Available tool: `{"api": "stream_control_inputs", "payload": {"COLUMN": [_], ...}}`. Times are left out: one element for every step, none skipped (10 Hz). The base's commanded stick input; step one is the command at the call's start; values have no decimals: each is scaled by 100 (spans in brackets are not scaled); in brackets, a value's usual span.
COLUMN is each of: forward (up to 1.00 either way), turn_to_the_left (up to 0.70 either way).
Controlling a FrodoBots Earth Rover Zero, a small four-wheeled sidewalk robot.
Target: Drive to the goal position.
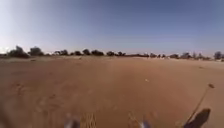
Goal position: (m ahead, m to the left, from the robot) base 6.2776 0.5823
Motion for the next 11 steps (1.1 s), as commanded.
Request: {"api": "stream_control_inputs", "payload": {"forward": [100, 100, 100, 100, 100, 100, 100, 100, 100, 100, 100], "turn_to_the_left": [0, 0, 0, 0, 0, 0, 0, 0, 0, 0, 0]}}
